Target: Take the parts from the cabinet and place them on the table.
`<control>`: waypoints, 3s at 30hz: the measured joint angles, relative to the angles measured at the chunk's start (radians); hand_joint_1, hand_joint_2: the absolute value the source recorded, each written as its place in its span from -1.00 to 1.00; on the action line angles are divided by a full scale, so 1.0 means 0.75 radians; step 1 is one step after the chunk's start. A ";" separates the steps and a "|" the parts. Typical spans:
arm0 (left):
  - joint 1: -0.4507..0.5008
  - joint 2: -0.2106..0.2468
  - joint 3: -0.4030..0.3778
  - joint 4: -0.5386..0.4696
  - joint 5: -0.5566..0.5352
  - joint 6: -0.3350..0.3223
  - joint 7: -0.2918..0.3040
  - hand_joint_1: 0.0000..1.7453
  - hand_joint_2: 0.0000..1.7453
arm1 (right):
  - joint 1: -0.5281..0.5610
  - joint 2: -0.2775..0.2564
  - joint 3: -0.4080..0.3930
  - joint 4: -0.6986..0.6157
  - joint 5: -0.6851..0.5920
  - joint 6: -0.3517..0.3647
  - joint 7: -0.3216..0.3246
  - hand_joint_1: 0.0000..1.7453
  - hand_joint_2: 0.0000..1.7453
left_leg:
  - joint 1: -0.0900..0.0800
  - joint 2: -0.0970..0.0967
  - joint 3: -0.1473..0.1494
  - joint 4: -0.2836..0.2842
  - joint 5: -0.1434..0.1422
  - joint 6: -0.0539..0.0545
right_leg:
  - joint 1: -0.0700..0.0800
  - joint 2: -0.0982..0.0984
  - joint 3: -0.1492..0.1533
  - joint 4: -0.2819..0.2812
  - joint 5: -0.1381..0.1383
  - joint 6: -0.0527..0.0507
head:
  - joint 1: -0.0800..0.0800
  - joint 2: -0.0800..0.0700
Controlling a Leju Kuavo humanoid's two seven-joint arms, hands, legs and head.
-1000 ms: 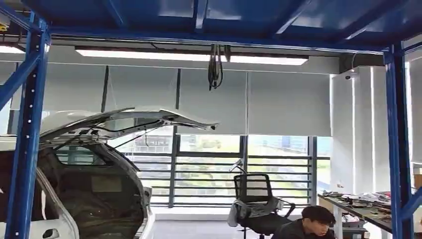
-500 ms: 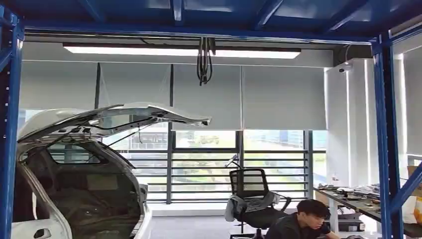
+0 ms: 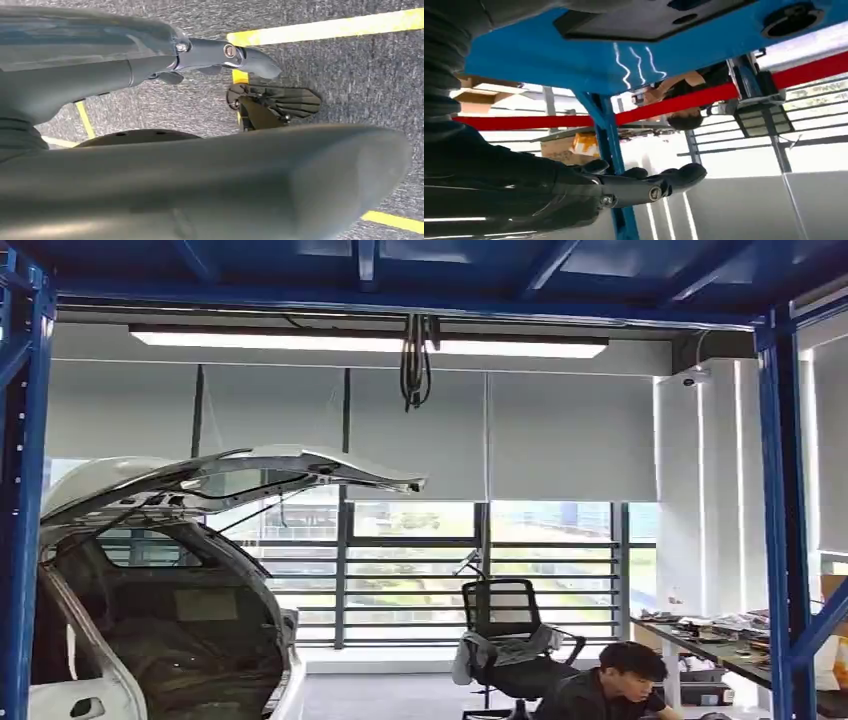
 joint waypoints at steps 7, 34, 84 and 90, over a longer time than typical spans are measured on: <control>-0.002 0.002 -0.015 0.000 -0.013 -0.009 -0.005 -1.00 -1.00 | -0.091 0.000 0.044 0.161 -0.041 0.036 -0.014 -1.00 1.00 | 0.000 0.000 0.000 0.000 0.000 0.000 | 0.000 0.000 0.000 0.000 0.000 0.000 | 0.000 0.000; -0.002 0.017 -0.033 0.000 -0.026 -0.011 -0.013 -1.00 -1.00 | -0.202 -0.022 0.117 0.331 -0.149 0.108 -0.014 -1.00 1.00 | 0.000 0.000 0.000 0.000 0.000 0.000 | 0.000 0.000 0.000 0.000 0.000 0.000 | 0.000 0.000; -0.004 0.017 -0.056 0.000 -0.047 -0.016 -0.014 -1.00 -1.00 | -0.514 -0.098 0.286 0.762 -0.228 0.205 -0.024 -1.00 1.00 | 0.000 0.000 0.001 0.000 0.000 0.000 | 0.000 0.000 0.001 0.000 0.000 0.000 | 0.000 0.000; -0.004 0.017 -0.056 0.000 -0.051 -0.016 -0.016 -1.00 -1.00 | -0.532 -0.089 0.321 0.793 -0.135 0.136 0.015 -1.00 1.00 | 0.000 0.000 0.001 0.000 0.000 0.000 | 0.000 0.000 0.001 0.000 0.000 0.000 | 0.000 0.000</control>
